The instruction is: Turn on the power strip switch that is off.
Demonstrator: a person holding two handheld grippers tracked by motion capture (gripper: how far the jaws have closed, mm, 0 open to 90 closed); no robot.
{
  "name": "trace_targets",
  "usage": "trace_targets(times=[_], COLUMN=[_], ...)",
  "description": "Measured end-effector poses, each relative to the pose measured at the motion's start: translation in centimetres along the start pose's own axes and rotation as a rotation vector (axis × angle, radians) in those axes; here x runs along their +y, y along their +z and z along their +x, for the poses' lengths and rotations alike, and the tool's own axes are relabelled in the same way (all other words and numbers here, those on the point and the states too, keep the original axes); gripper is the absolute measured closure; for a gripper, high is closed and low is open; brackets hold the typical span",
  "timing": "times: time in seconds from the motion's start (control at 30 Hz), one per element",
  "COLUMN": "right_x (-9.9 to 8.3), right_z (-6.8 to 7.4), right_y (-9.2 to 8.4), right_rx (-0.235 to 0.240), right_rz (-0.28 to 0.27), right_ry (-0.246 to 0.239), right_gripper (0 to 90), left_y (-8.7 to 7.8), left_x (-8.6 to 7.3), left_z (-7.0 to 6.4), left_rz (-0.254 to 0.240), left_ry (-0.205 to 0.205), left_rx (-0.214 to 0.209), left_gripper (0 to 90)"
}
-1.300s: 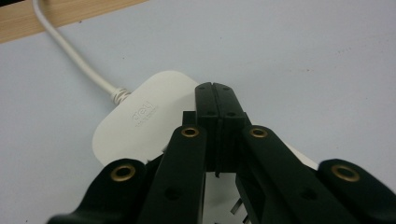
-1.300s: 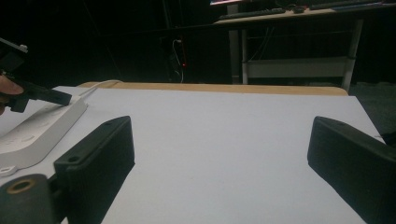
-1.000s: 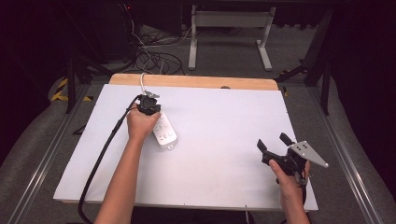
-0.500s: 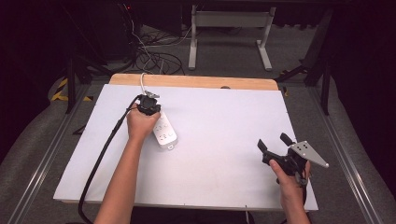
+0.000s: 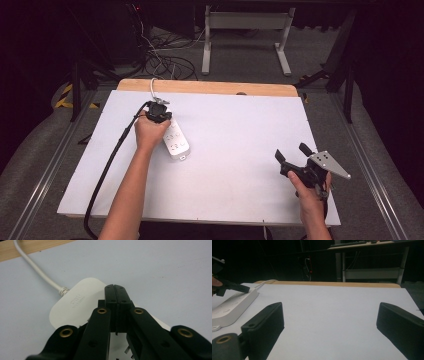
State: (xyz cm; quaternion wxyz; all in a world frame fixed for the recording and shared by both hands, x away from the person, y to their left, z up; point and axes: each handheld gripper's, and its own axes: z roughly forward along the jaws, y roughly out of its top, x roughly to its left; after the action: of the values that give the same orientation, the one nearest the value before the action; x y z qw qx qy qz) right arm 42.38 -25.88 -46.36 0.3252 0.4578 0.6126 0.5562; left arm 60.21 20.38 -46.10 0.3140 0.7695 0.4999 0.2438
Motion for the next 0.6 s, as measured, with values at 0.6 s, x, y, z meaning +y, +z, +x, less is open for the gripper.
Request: trace_targets(times=[0.6], right_x=[-0.16], right_z=[0.06], right_y=[0.03], right_rx=[0.002], right_rz=[0.006], right_ry=[-0.001], right_gripper=[8.3], left_y=[-0.29], left_x=[-0.24], left_z=[0.38], left_rz=[-0.055], left_ry=[-0.06], left_rx=[-0.044], left_gripper=[90.0])
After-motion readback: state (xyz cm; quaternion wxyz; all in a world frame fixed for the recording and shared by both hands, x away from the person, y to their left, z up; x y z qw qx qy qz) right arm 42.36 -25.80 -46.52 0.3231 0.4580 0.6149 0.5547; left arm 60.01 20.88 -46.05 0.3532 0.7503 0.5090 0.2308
